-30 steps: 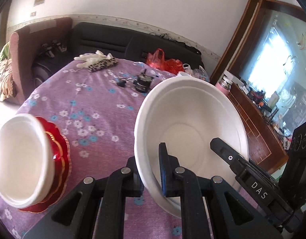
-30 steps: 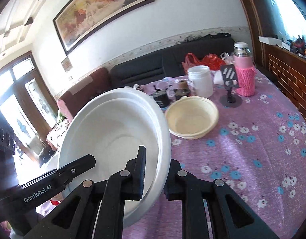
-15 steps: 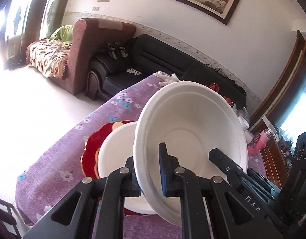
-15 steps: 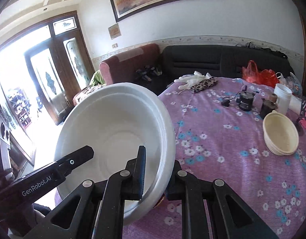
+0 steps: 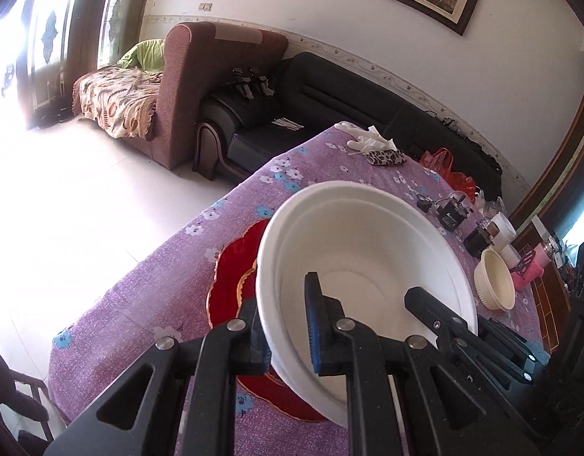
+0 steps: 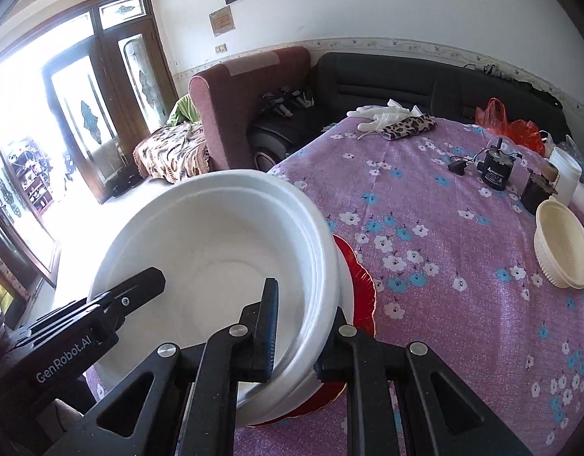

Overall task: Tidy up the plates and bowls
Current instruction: 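Carry the small white bowl to the stack and lower it on top, then open both grippers and withdraw from the stack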

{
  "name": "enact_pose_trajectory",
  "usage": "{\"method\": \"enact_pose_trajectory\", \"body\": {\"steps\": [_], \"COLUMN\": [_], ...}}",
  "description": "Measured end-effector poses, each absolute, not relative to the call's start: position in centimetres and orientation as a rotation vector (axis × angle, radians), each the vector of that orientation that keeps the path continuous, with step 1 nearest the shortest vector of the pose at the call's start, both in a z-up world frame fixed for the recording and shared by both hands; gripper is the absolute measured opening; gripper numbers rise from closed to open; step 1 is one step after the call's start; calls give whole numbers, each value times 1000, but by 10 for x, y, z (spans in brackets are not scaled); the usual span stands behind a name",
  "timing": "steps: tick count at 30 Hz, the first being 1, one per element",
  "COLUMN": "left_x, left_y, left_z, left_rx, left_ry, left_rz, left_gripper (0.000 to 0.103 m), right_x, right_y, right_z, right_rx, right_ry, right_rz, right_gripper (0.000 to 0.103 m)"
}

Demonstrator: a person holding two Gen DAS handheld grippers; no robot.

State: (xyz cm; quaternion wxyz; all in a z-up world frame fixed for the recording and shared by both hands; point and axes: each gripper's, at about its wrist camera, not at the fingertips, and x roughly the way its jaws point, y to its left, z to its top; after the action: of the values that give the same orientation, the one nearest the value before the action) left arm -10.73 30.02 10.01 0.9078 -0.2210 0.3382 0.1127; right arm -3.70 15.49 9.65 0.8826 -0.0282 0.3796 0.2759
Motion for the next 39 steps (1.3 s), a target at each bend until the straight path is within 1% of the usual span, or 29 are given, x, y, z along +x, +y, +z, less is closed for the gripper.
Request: {"method": "enact_pose_trajectory", "body": {"steps": [1, 2, 3, 4, 5, 7, 8, 9, 11, 15, 16, 17, 22, 25, 27, 32, 34, 39], "left_x": [-109, -111, -113, -115, -118, -122, -124, -126, -133, -145, -148, -151, -154, -154, -153, -153, -150, -142], "left_y": [302, 303, 303, 305, 306, 307, 309, 312, 315, 316, 315, 312, 291, 270, 254, 207, 188, 136], "left_z": [101, 103, 105, 107, 109, 114, 117, 119, 125, 138, 141, 144, 156, 162, 165, 175, 176, 165], "left_rx": [-456, -454, -453, -452, -447, -434, -437, -445, -466, -489, -488, -487, -462, -415, -372, -208, -136, 54], "left_ry": [691, 683, 673, 663, 649, 625, 614, 599, 556, 489, 477, 461, 424, 412, 401, 381, 385, 424], "left_rz": [234, 238, 243, 250, 260, 284, 289, 292, 299, 306, 306, 305, 280, 254, 241, 253, 250, 230], "left_gripper": [18, 26, 32, 41, 46, 50, 54, 55, 60, 63, 66, 69, 75, 82, 84, 99, 102, 102], "right_x": [-37, -36, -36, -36, -36, -35, -35, -35, -37, -47, -51, -55, -69, -71, -72, -73, -73, -71], "right_y": [157, 158, 158, 159, 160, 160, 160, 160, 158, 149, 145, 140, 109, 83, 65, 25, 11, -20], "right_z": [95, 93, 91, 90, 90, 89, 89, 90, 94, 110, 115, 120, 141, 145, 144, 135, 131, 120], "right_rx": [-59, -60, -62, -65, -67, -66, -65, -64, -64, -45, -36, -21, 34, 70, 93, 110, 114, 144], "right_ry": [795, 799, 800, 799, 795, 788, 784, 778, 755, 688, 664, 642, 584, 577, 578, 598, 605, 625], "right_rz": [575, 574, 571, 568, 564, 557, 554, 550, 536, 539, 540, 547, 546, 522, 505, 450, 424, 367], "right_gripper": [16, 16, 16, 16, 16, 18, 21, 24, 42, 56, 62, 66, 69, 72, 72, 72, 73, 73]}}
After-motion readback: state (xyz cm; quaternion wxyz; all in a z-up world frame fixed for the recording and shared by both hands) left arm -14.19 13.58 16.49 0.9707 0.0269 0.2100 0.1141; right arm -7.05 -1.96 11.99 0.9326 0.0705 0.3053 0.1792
